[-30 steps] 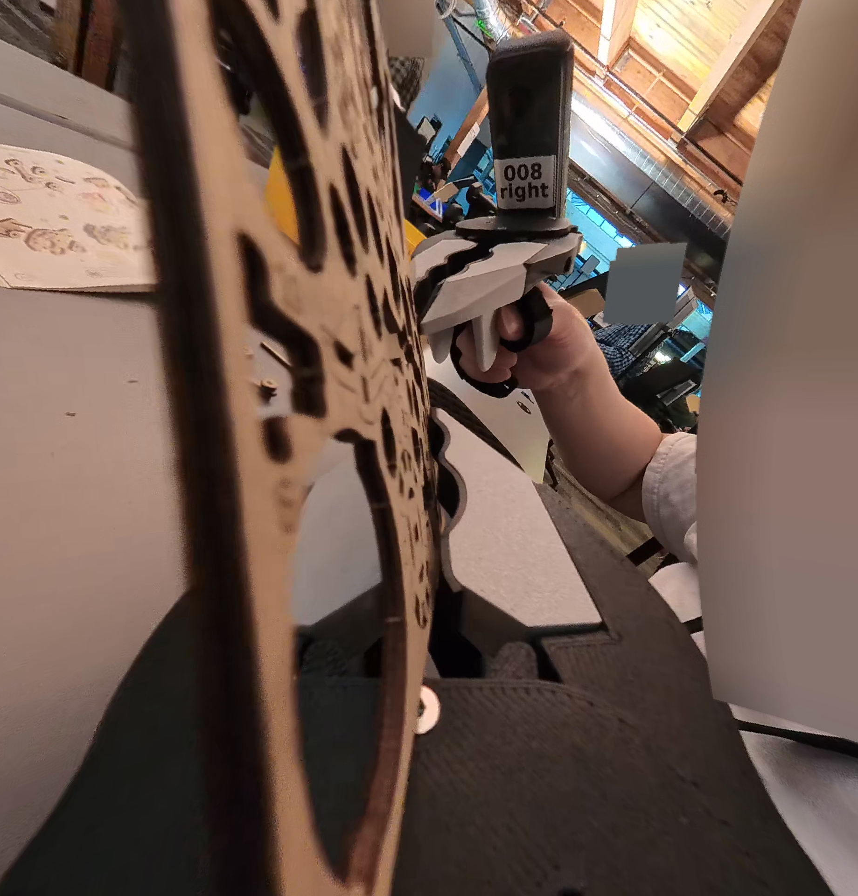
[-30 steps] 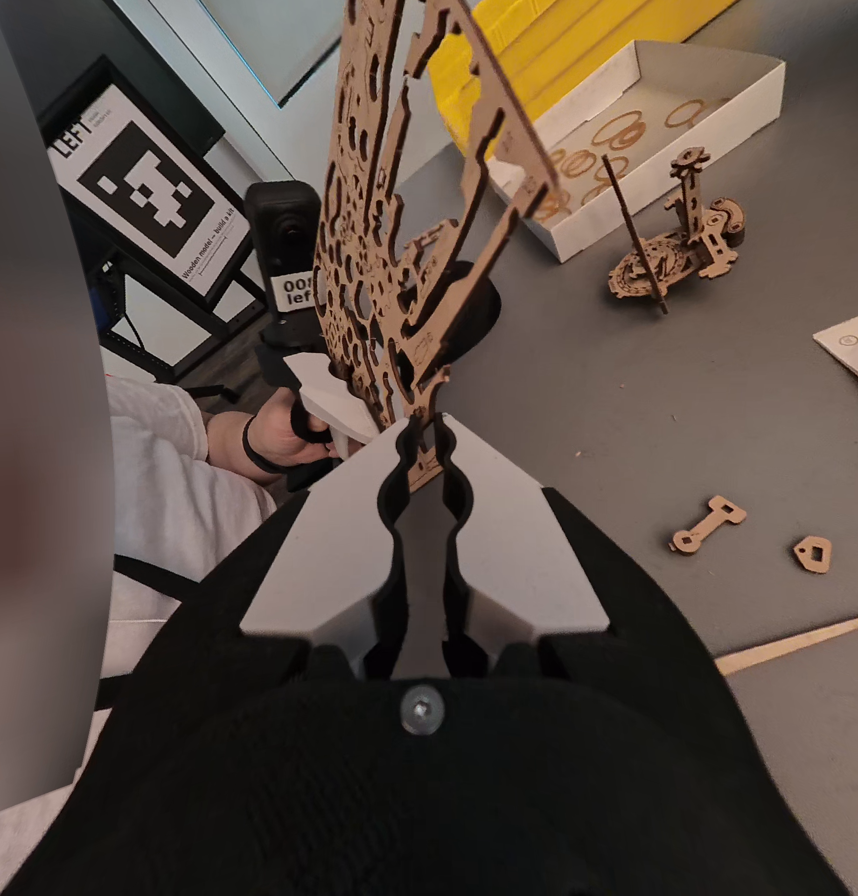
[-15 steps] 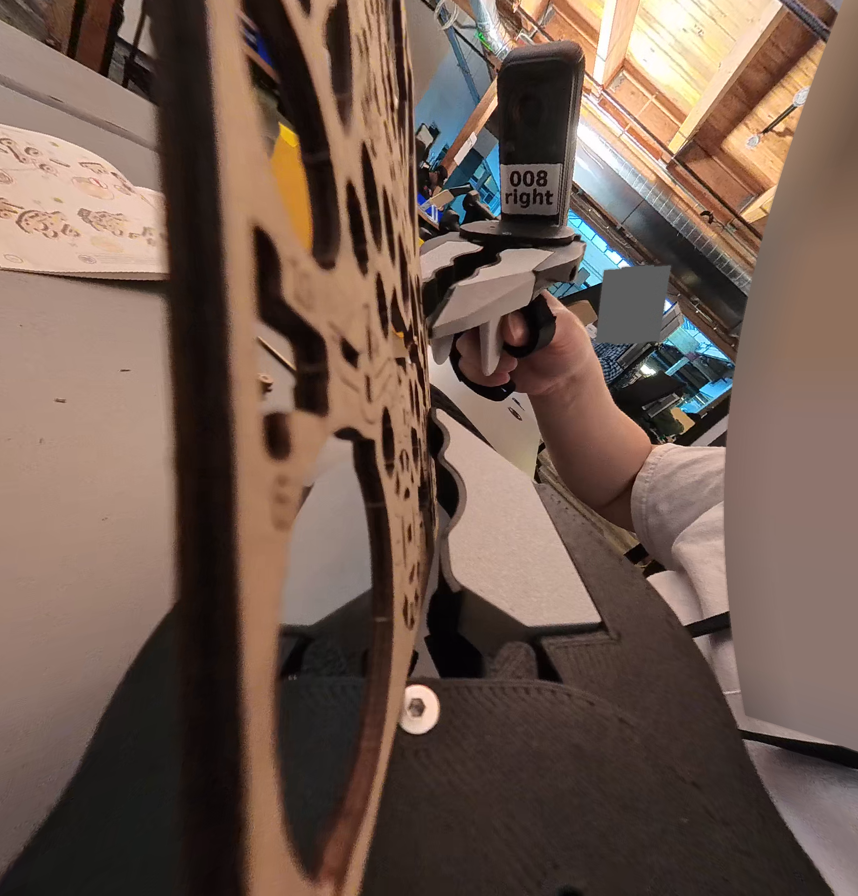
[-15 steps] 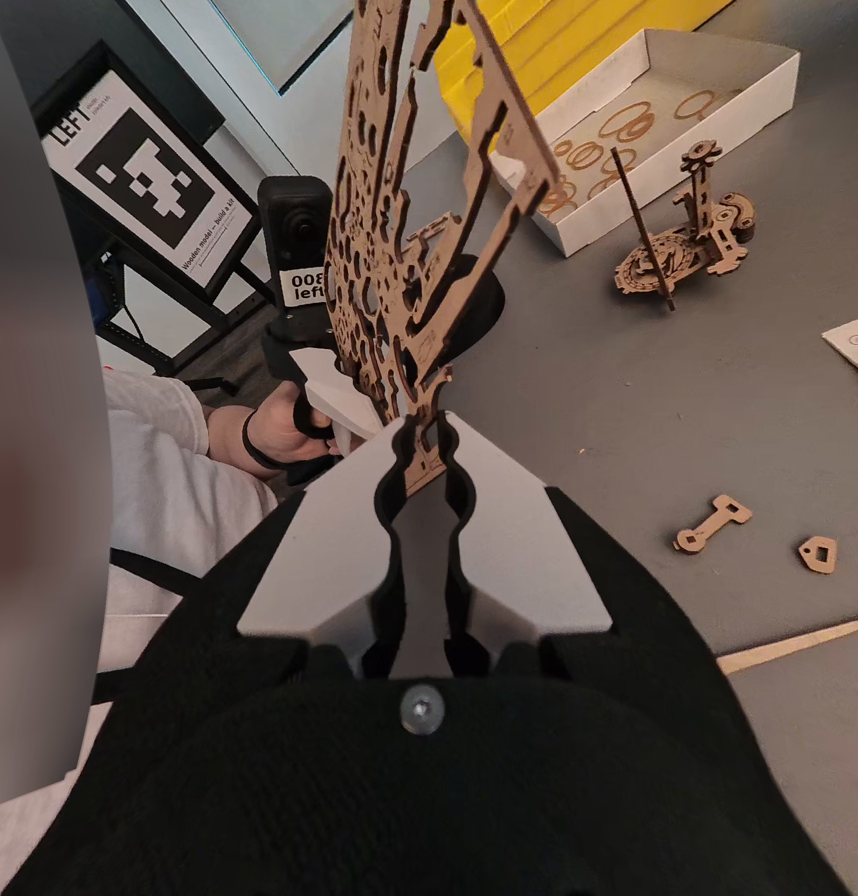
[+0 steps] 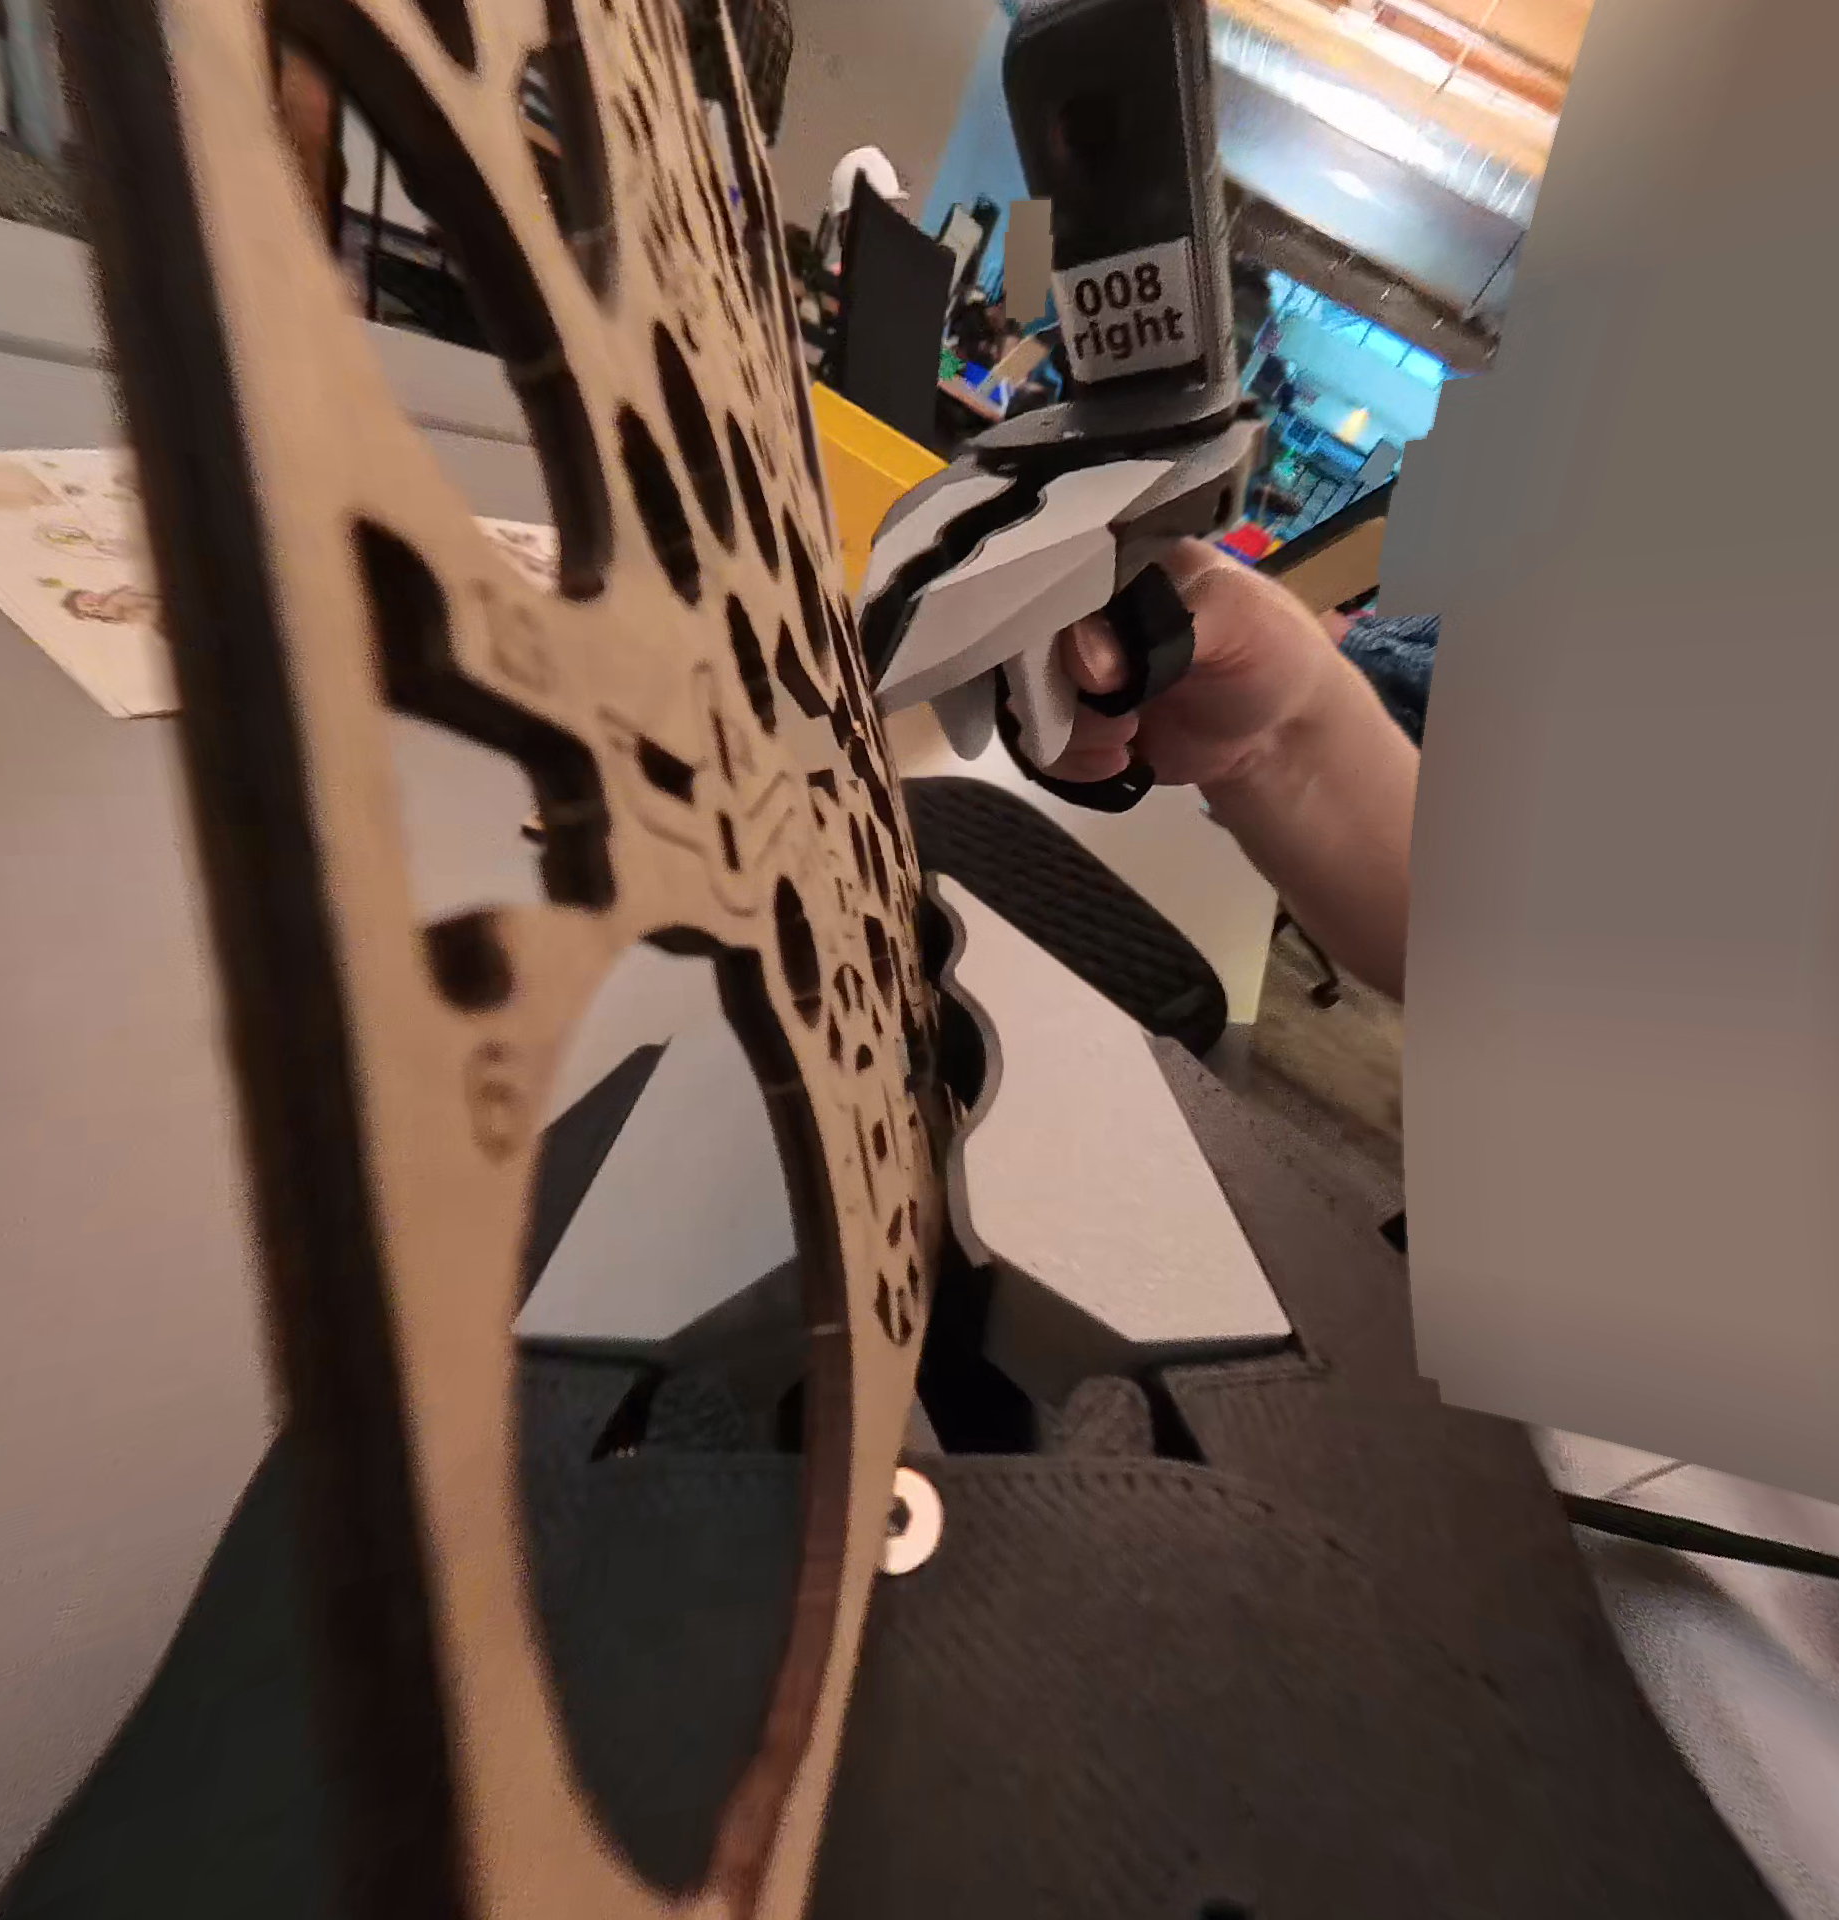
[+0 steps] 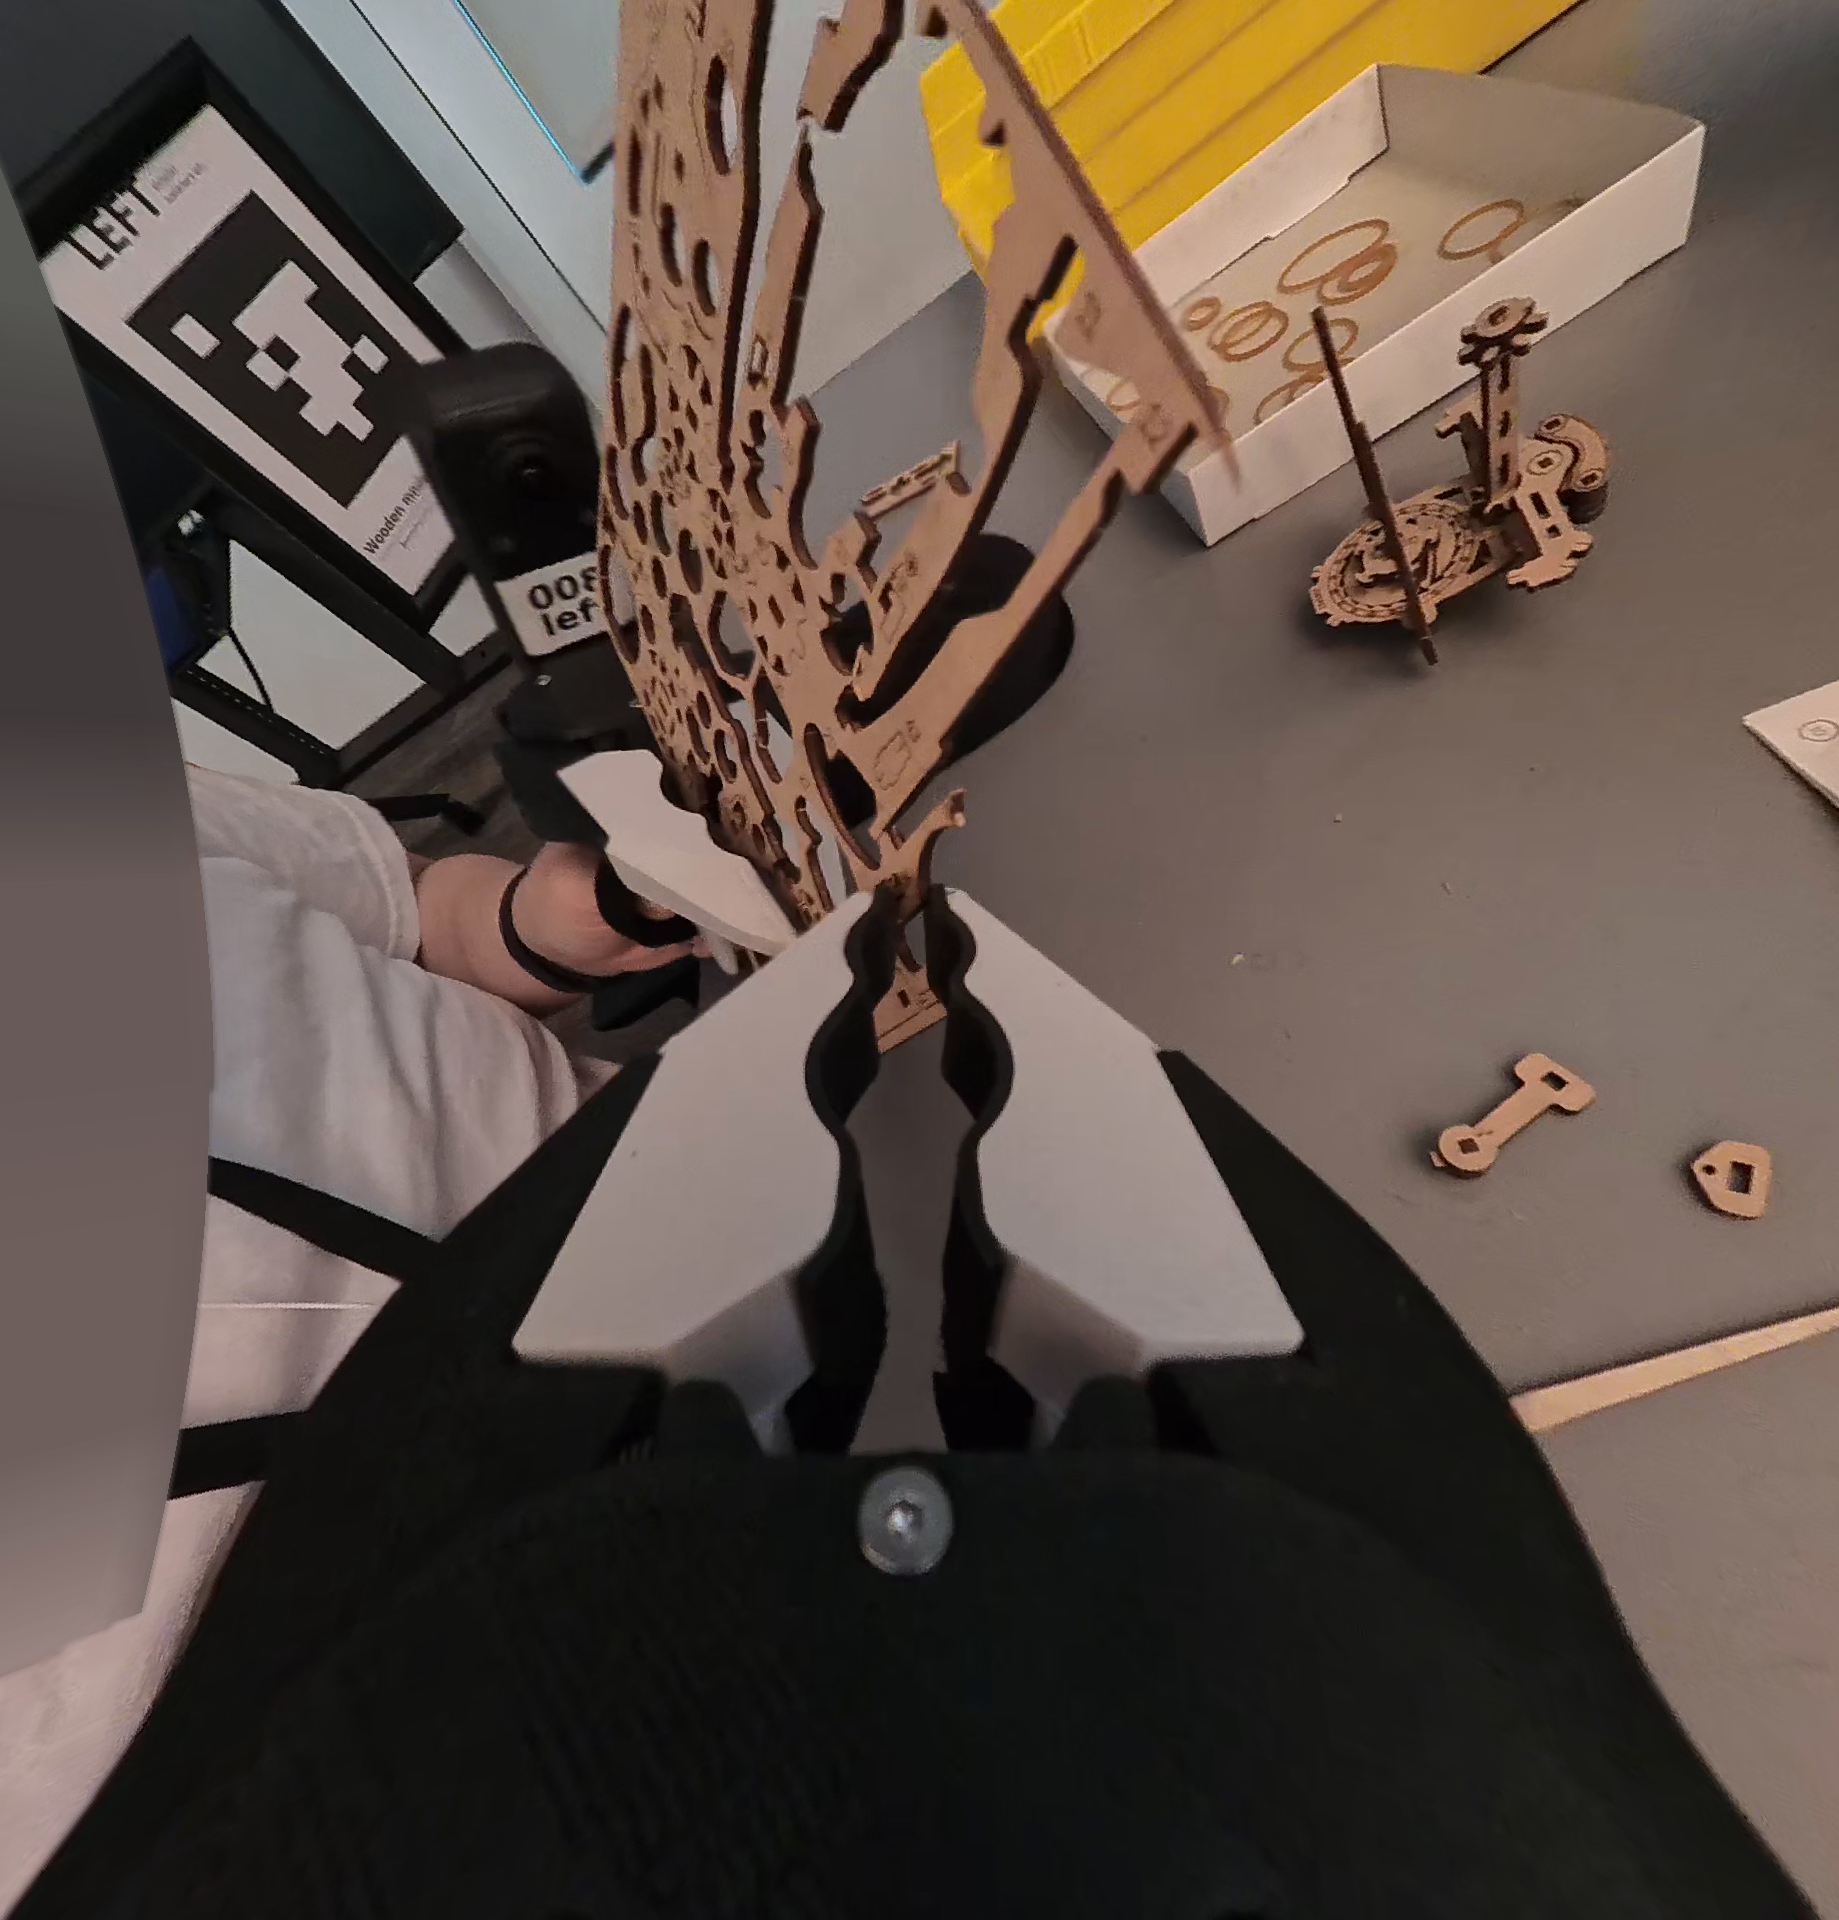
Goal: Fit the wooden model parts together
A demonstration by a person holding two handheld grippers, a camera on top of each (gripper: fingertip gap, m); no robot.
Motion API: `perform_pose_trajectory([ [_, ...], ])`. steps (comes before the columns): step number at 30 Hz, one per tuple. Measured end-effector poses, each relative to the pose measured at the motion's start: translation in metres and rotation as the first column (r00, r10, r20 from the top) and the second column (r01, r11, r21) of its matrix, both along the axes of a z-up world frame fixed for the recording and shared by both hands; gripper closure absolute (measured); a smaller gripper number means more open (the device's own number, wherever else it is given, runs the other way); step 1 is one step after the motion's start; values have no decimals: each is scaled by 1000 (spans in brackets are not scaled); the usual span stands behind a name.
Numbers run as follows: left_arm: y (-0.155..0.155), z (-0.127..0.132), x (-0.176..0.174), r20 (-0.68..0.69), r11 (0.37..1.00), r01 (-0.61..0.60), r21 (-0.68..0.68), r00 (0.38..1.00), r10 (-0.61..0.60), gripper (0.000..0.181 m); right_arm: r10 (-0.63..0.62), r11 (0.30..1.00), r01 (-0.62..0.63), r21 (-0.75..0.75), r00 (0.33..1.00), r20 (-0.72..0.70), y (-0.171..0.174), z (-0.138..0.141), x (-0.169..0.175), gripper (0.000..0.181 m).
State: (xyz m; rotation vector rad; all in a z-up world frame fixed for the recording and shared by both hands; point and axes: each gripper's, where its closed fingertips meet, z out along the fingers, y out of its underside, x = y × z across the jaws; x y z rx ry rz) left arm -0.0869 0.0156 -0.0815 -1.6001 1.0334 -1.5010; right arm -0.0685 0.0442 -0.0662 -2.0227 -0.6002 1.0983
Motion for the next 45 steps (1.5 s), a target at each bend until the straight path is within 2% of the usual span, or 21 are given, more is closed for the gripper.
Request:
perform_pose_trajectory([
  [5, -1, -5, 0, -2, 999, -1, -32, 1000, 1, 180, -43, 998, 39, 50, 996, 81, 2, -6, 0, 177],
  [8, 1, -4, -1, -9, 1000, -24, -7, 1000, 24, 180, -38, 999, 38, -2, 999, -6, 3, -4, -2, 177],
  [11, 3, 4, -3, 54, 995, 16, -101, 998, -10, 172, 10, 1000, -10, -2, 993, -116, 1, 8, -4, 178],
  [15, 4, 6, -2, 67, 994, 12, -109, 998, -4, 174, 4, 999, 1, 48, 995, -100, 2, 12, -3, 178],
  [21, 5, 9, -1, 78, 993, 15, -115, 997, -6, 175, 1, 1000, 1, 15, 989, -146, 2, 17, -3, 178],
  [24, 4, 8, 0, 77, 992, 18, -123, 997, -8, 172, -21, 1000, 20, -12, 990, -137, 5, 13, -2, 178],
  [27, 1, 10, 0, 83, 995, 20, -101, 996, -11, 180, -22, 1000, 24, 16, 994, -104, 5, 12, -1, 178],
  [33, -1, 10, 0, 54, 998, -33, 47, 998, 30, 179, -41, 998, 44, 44, 997, -60, 4, 12, -3, 178],
  [37, -1, 11, -2, 75, 1000, -24, 15, 997, 23, 179, -53, 990, 53, 129, 999, -6, 3, 13, -4, 178],
  [41, 1, 13, -2, 80, 1000, -22, -3, 997, 22, 180, -33, 993, 41, 114, 996, -77, 4, 18, -4, 178],
  [44, 8, 10, -2, 80, 998, -4, -64, 997, 9, 180, -19, 994, 24, 106, 999, -41, 5, 14, -2, 176],
  [45, 10, 10, -2, 94, 996, -5, -93, 995, 14, 181, -11, 993, 15, 120, 999, -41, 5, 15, -1, 169],
])
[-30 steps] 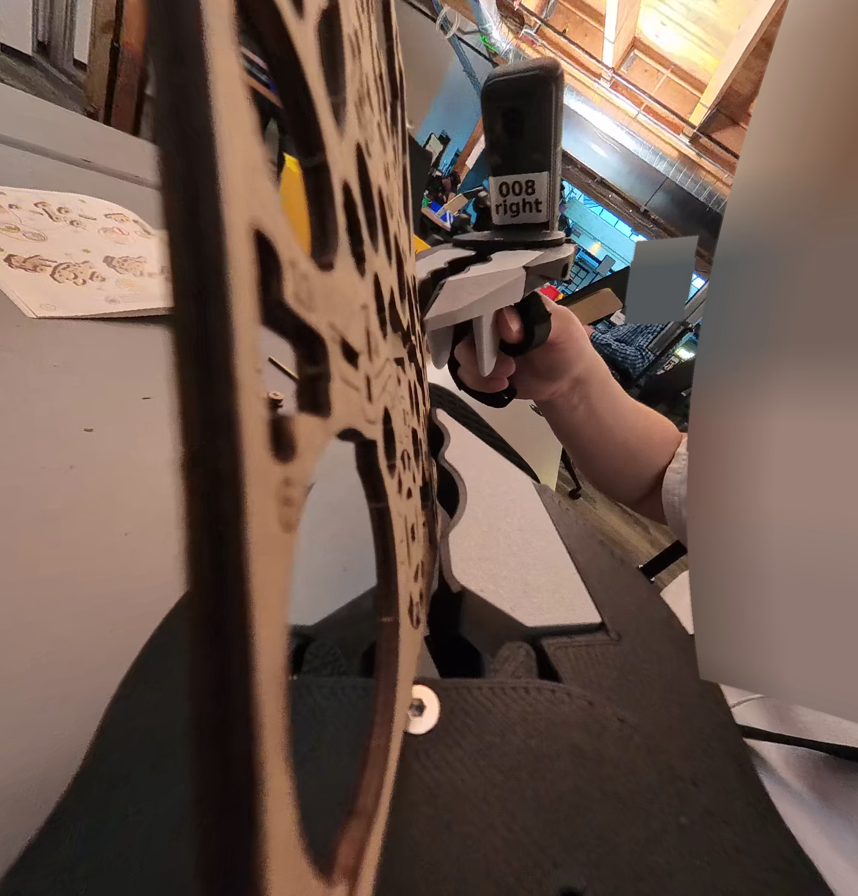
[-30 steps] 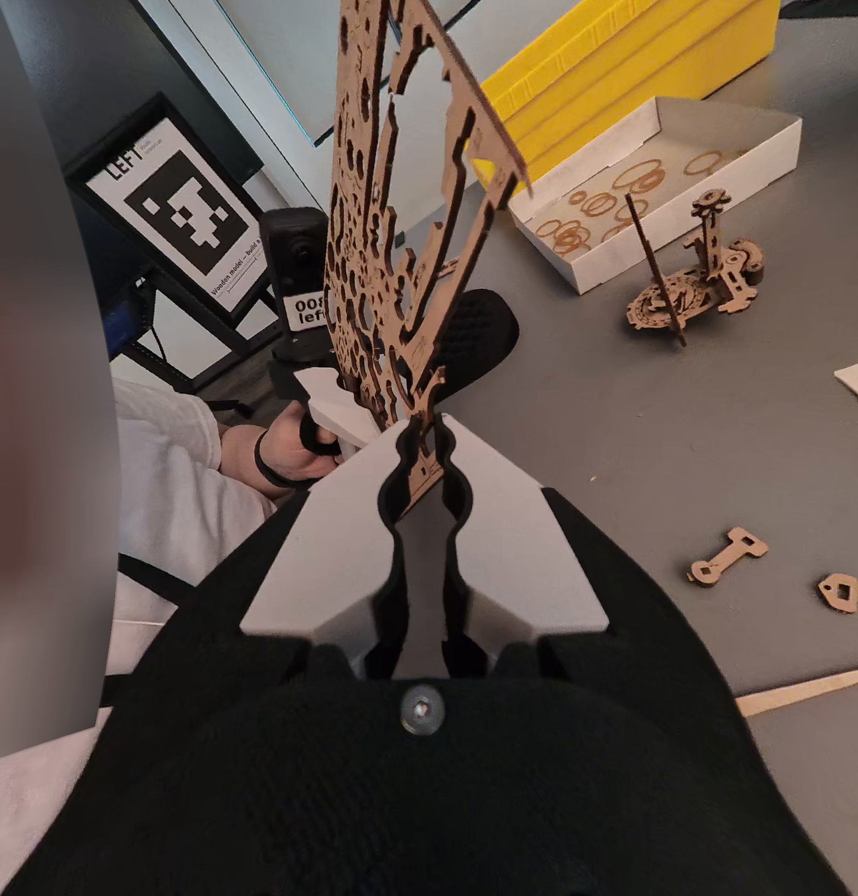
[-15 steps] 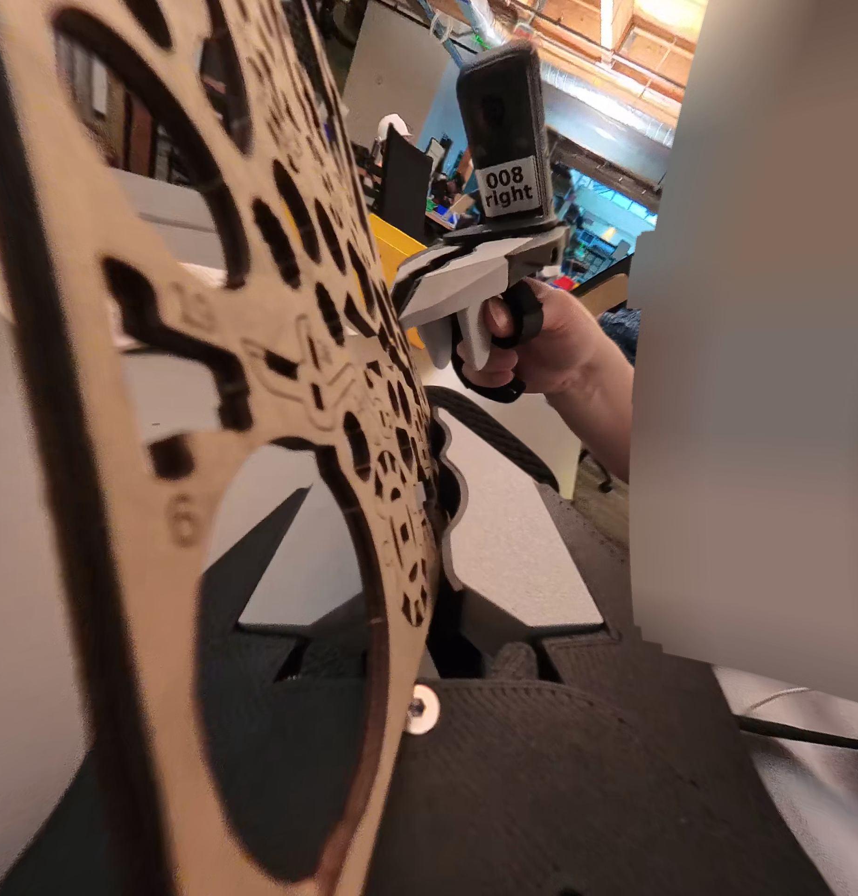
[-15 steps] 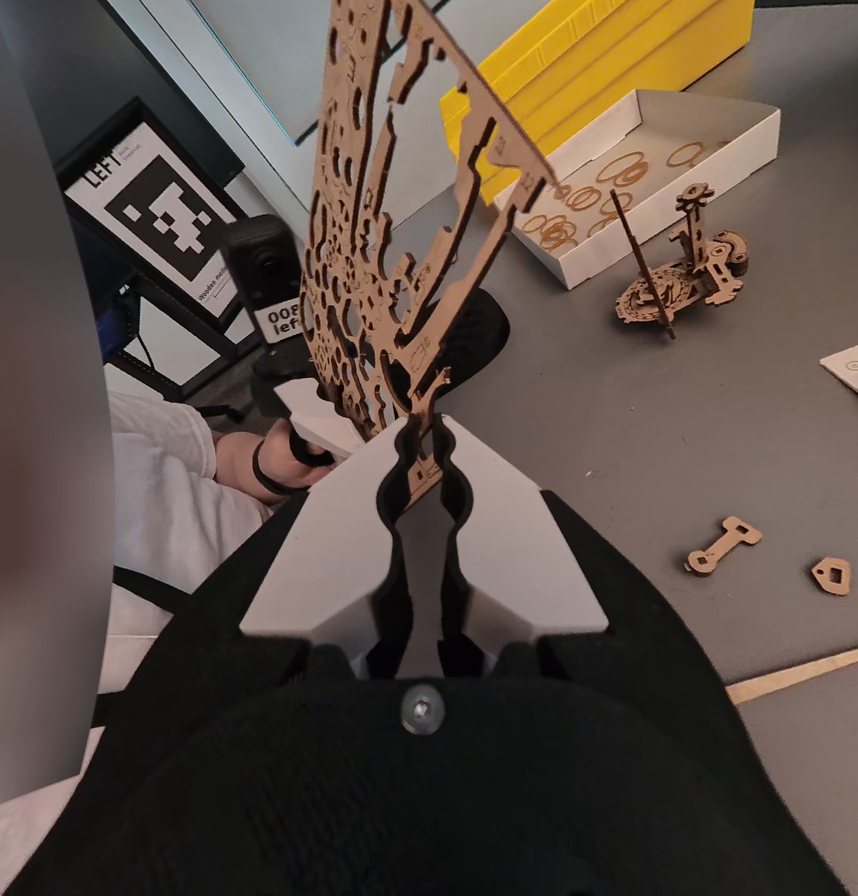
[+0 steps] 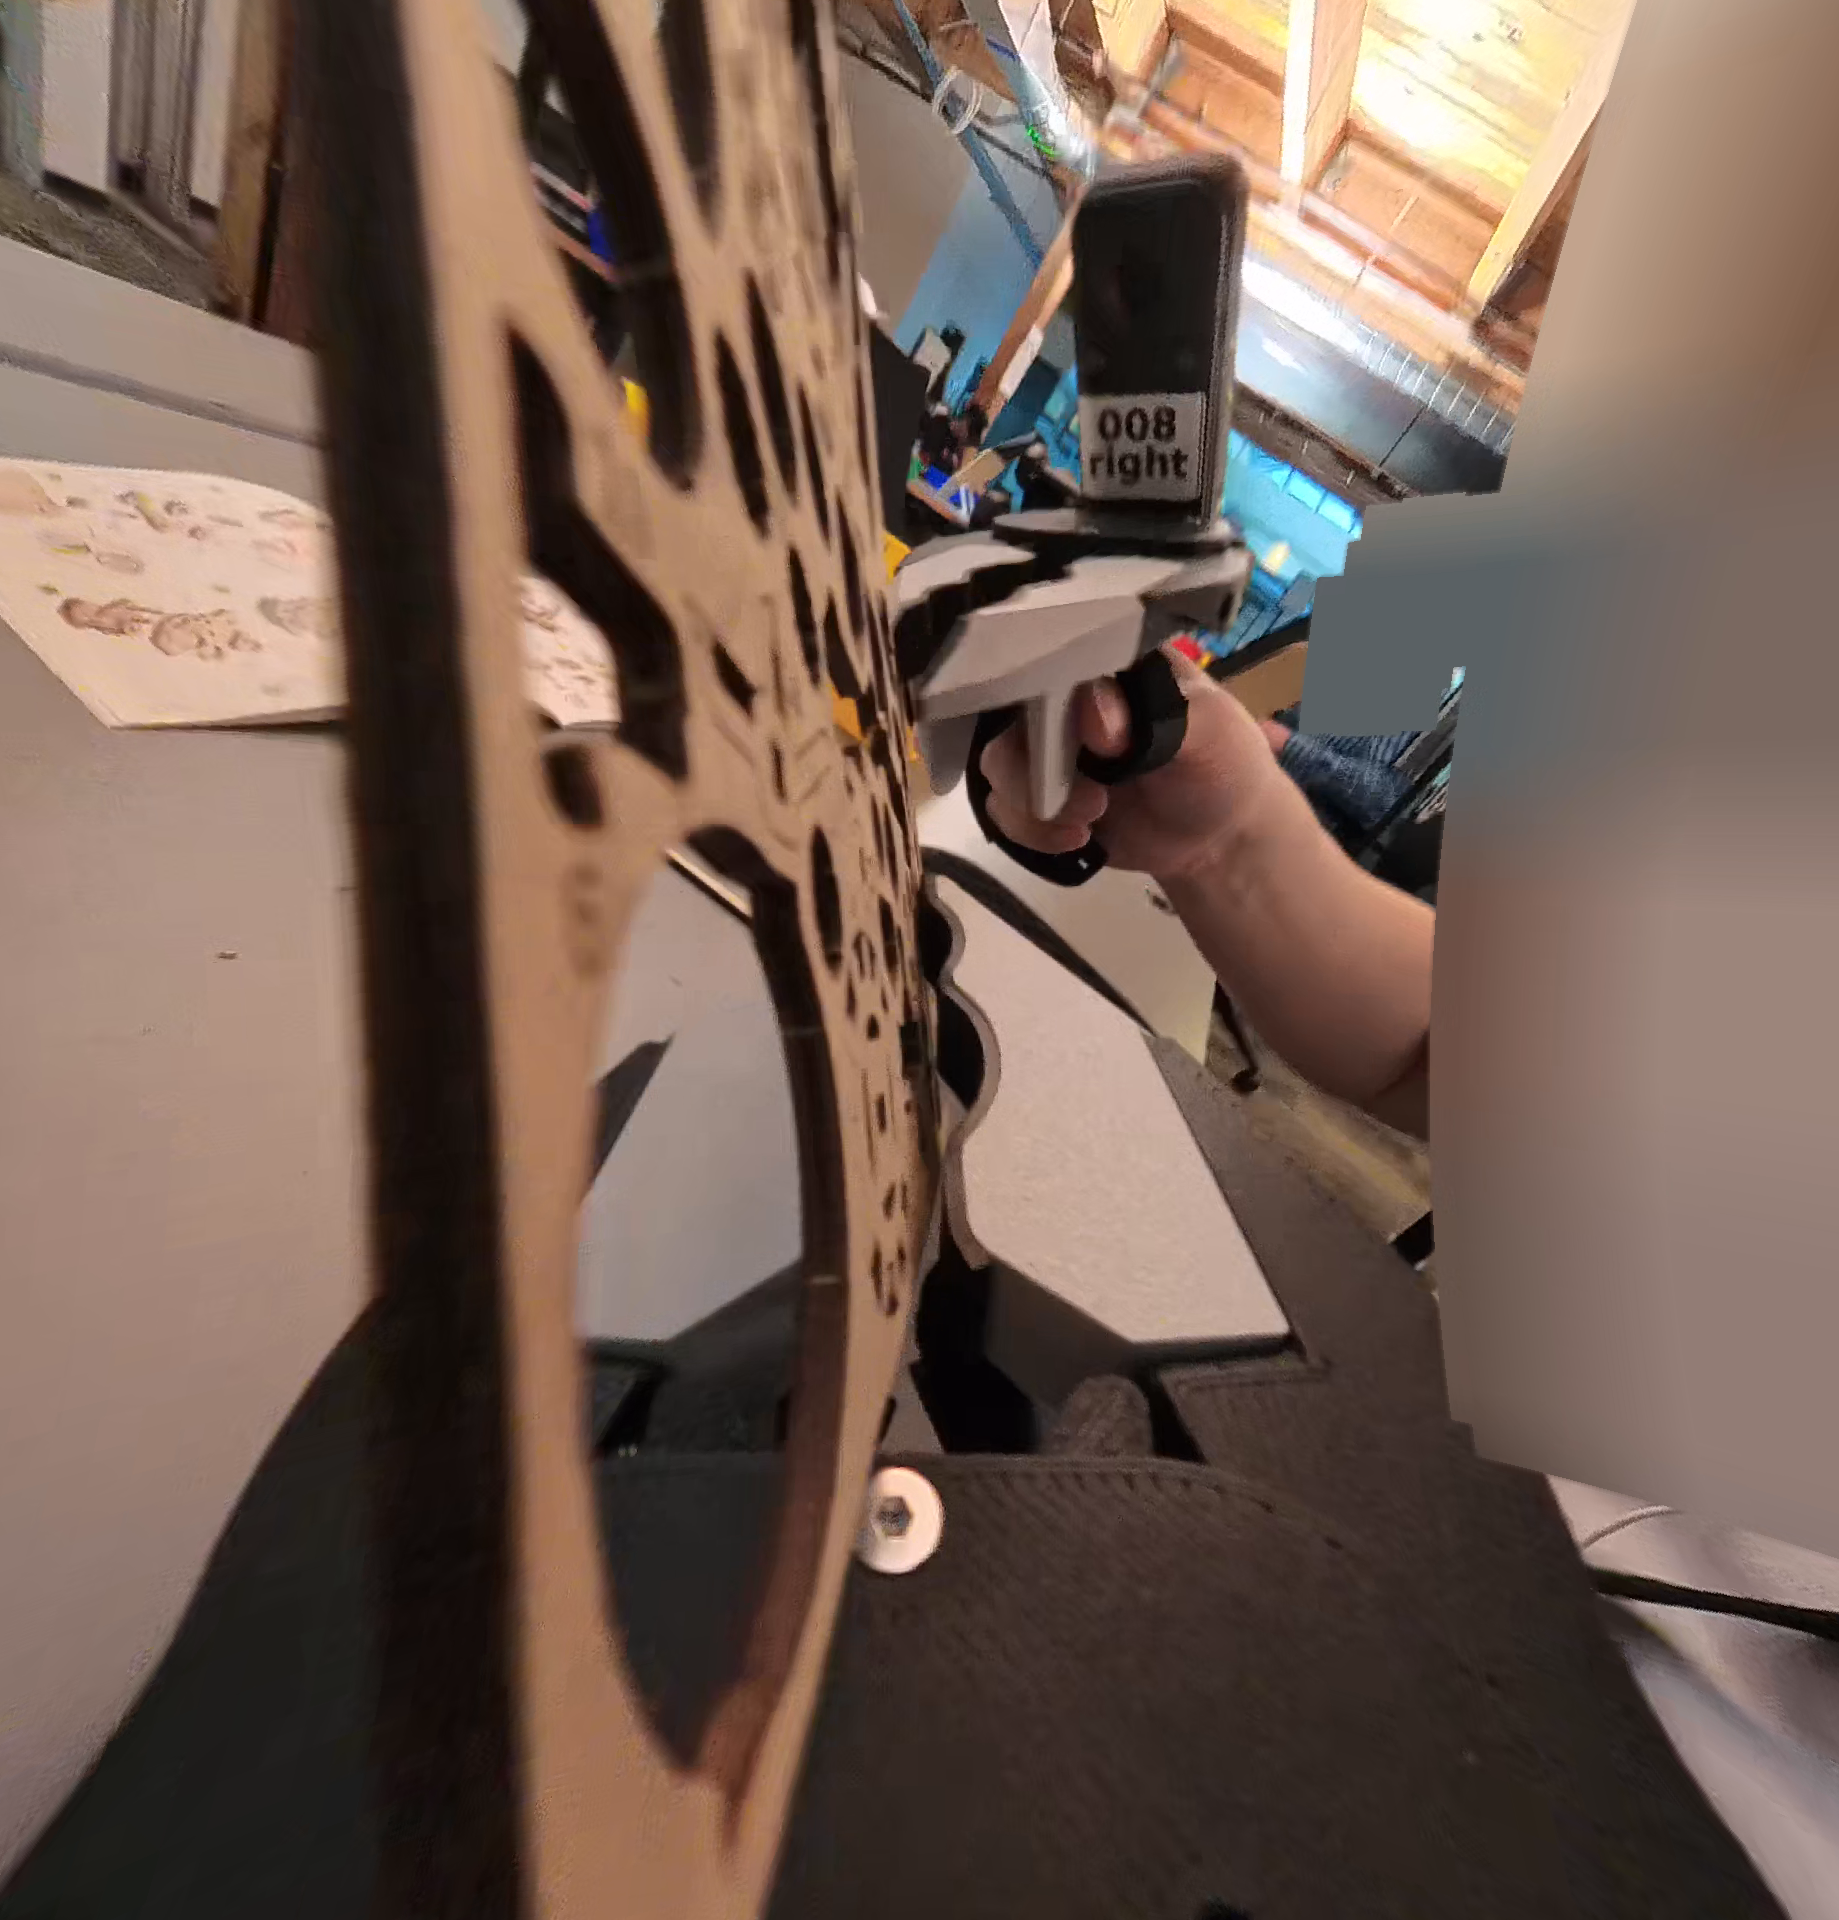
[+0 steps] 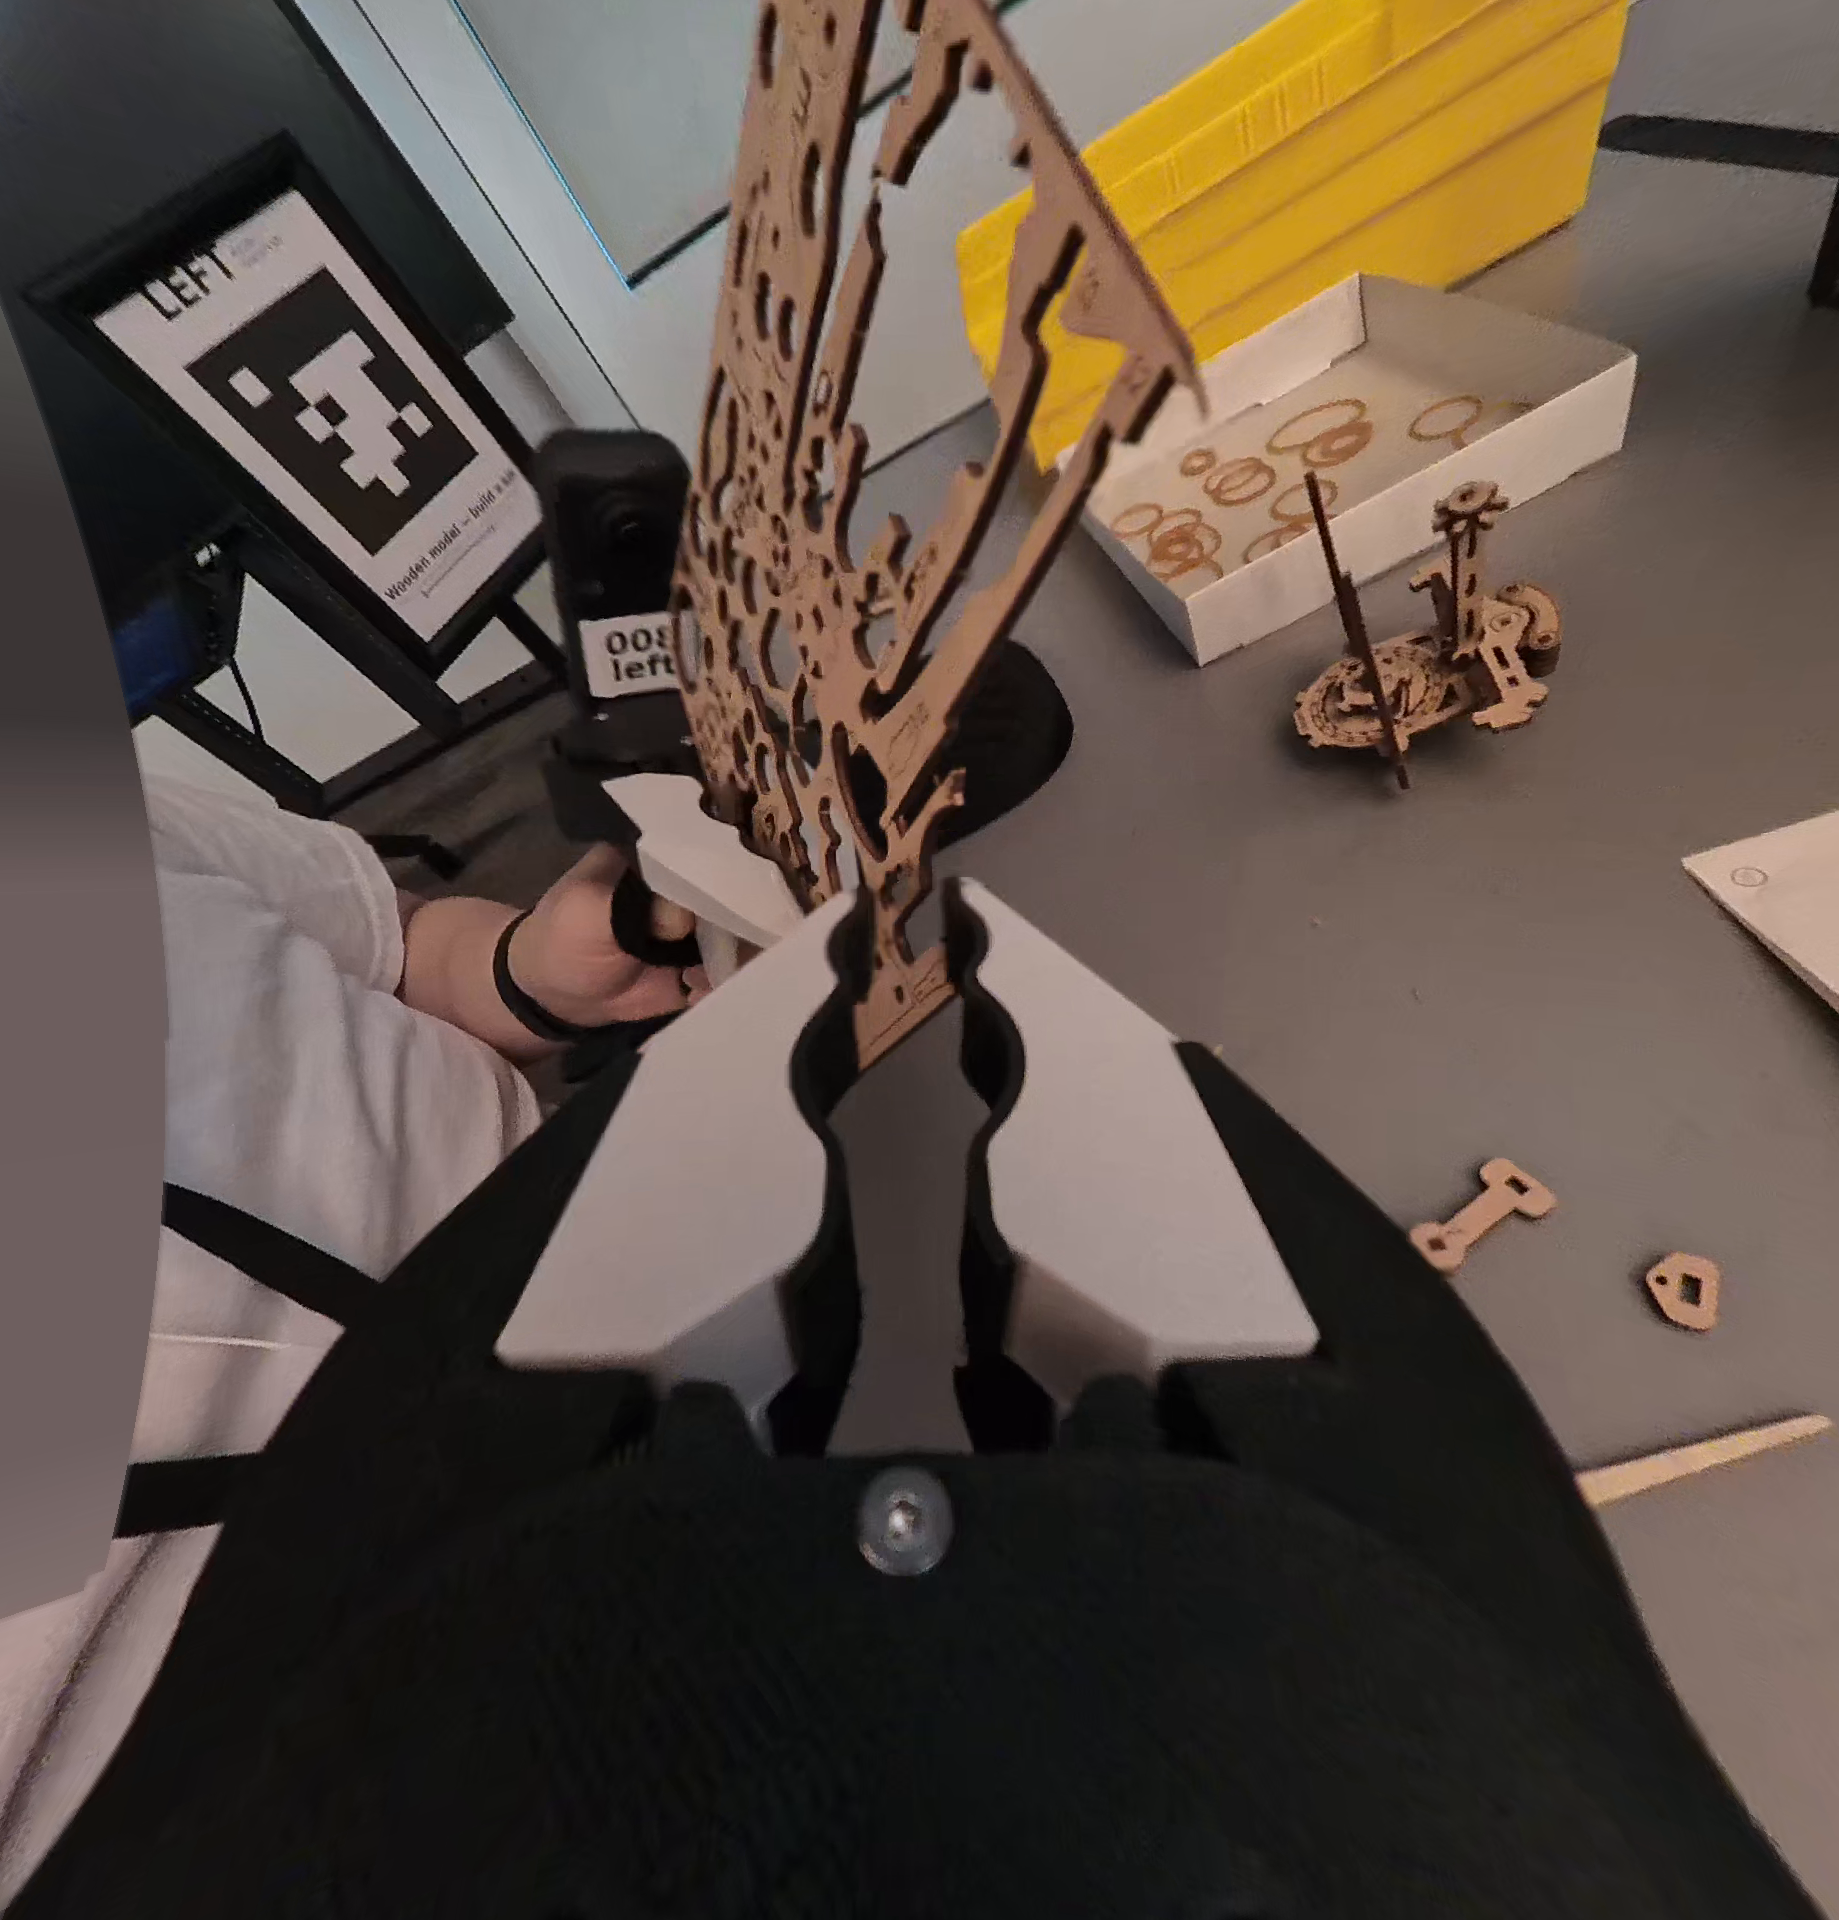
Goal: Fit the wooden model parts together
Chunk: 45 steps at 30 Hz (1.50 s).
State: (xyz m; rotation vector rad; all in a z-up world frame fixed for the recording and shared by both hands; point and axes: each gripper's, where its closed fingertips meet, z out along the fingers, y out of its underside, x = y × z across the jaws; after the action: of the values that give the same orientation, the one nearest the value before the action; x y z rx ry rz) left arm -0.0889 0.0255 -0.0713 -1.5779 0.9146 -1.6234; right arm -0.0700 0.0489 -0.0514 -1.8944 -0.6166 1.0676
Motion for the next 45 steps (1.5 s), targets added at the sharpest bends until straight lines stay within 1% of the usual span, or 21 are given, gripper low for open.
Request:
perform_pose_trajectory([
  [1, 3, 0, -1, 19, 1000, 0, -31, 1000, 1, 181, -4, 1000, 4, 23, 1000, -18, 1, 4, 2, 161],
  [2, 7, 1, -3, 38, 998, 2, -64, 999, 0, 176, -7, 999, 8, 43, 999, -31, 2, 7, 4, 157],
  [3, 12, 3, -7, 63, 996, -1, -91, 998, 6, 173, -3, 998, 5, 59, 999, -39, 2, 8, 7, 158],
  [6, 30, 10, -25, 102, 991, -28, -128, 994, 41, 173, -8, 994, 9, 109, 1000, -8, 3, 4, 20, 159],
  [8, 41, 11, -38, 75, 991, -73, -109, 994, 81, 173, -10, 992, 0, 127, 997, 72, 4, -12, 24, 159],
  [11, 55, 11, -56, 16, 986, -138, -93, 990, 140, 173, 44, 994, -65, 92, 975, 216, -4, -47, 12, 160],
  [13, 62, 4, -65, -59, 980, -174, -91, 984, 169, 174, 122, 988, -146, 59, 946, 301, -14, -68, -6, 160],
  [15, 67, -7, -72, -145, 974, -211, -86, 970, 197, 178, 173, 975, -214, 56, 897, 408, -22, -87, -21, 159],
  [18, 68, -22, -79, -249, 967, -234, -96, 947, 204, 181, 223, 949, -306, 78, 823, 522, -24, -105, -36, 155],
  [20, 66, -27, -81, -262, 962, -234, -142, 946, 191, 181, 247, 940, -336, 62, 792, 558, -20, -115, -40, 153],
  [24, 59, -42, -83, -309, 947, -214, -239, 942, 134, 178, 289, 924, -379, 55, 784, 549, -12, -118, -49, 152],
  [27, 54, -52, -84, -316, 923, -212, -320, 943, 107, 176, 303, 919, -394, 31, 752, 585, -7, -126, -49, 154],
  [28, 52, -53, -83, -308, 916, -204, -344, 947, 95, 177, 316, 913, -408, 31, 752, 579, -8, -125, -50, 159],
  [29, 50, -55, -83, -308, 912, -201, -357, 947, 88, 177, 345, 902, -432, 19, 744, 572, -12, -126, -51, 171],
  [33, 40, -63, -77, -363, 912, -197, -360, 930, 58, 178, 311, 915, -402, 28, 748, 586, -9, -124, -40, 171],
  [36, 34, -66, -70, -363, 901, -203, -384, 930, 54, 177, 298, 928, -370, 46, 810, 505, -10, -108, -30, 172],
  [40, 34, -68, -68, -367, 885, -239, -401, 927, 84, 175, 308, 935, -350, 50, 876, 371, -13, -87, -19, 171],
  [41, 32, -68, -66, -373, 884, -241, -401, 924, 83, 172, 329, 933, -357, 46, 898, 291, -16, -78, -19, 171],
  [43, 25, -71, -58, -389, 882, -249, -399, 917, 83, 163, 366, 930, -367, 20, 930, 42, -21, -50, -16, 172],
  [44, 21, -73, -53, -395, 884, -248, -397, 915, 80, 164, 368, 928, -371, -13, 925, -96, -22, -36, -12, 172],
  [45, 17, -74, -48, -389, 884, -248, -396, 917, 83, 169, 365, 923, -384, -36, 901, -234, -22, -20, -6, 172],
])
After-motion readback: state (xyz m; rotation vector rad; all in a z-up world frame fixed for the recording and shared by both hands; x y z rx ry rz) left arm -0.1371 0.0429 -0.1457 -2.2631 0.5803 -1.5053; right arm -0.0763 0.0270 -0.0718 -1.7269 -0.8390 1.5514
